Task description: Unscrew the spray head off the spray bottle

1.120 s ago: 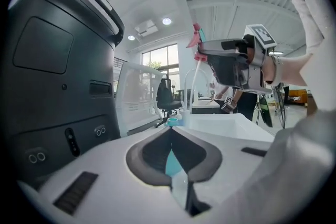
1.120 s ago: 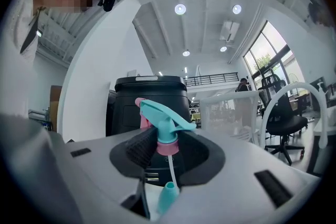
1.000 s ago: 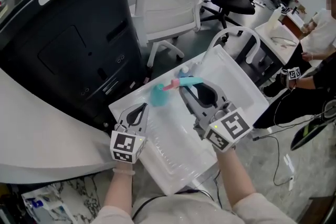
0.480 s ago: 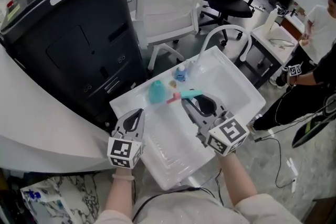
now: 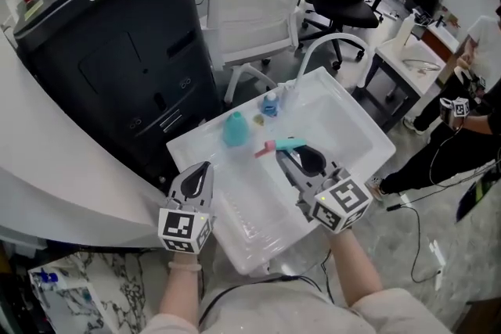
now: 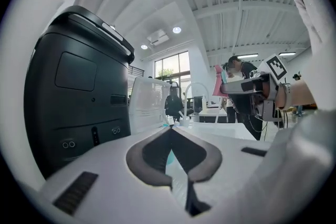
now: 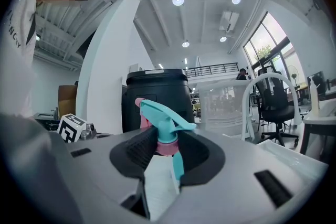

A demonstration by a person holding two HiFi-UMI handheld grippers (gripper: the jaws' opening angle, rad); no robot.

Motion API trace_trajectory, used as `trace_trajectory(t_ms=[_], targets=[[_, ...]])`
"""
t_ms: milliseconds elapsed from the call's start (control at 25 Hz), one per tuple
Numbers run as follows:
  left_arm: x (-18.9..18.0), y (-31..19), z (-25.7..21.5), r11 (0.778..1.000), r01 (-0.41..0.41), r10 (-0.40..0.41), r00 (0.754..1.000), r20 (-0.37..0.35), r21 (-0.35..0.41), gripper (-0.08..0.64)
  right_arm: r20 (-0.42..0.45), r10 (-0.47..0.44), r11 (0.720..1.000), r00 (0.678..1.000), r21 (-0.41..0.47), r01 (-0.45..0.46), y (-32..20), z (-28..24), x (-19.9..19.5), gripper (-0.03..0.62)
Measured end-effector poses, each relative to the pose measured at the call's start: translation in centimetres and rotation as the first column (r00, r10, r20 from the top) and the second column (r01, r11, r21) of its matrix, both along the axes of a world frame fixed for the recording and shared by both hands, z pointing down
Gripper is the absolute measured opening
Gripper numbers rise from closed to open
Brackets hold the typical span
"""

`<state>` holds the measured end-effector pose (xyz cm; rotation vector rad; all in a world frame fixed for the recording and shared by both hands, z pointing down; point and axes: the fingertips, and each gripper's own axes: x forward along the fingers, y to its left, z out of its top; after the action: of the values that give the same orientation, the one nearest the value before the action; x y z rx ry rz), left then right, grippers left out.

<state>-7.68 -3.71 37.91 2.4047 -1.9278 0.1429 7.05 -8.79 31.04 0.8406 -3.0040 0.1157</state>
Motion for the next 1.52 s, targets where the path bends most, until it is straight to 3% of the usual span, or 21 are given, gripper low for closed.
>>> trace_trajectory(t_ms=[1520], targets=[[-1.5, 5.8, -3.4, 0.975, 0.186, -0.183, 0.982, -0.036, 0.118, 0.005, 0.016, 0.032, 0.999, 0.999, -0.043, -0.032, 2.0, 1.7, 2.6, 0.13]])
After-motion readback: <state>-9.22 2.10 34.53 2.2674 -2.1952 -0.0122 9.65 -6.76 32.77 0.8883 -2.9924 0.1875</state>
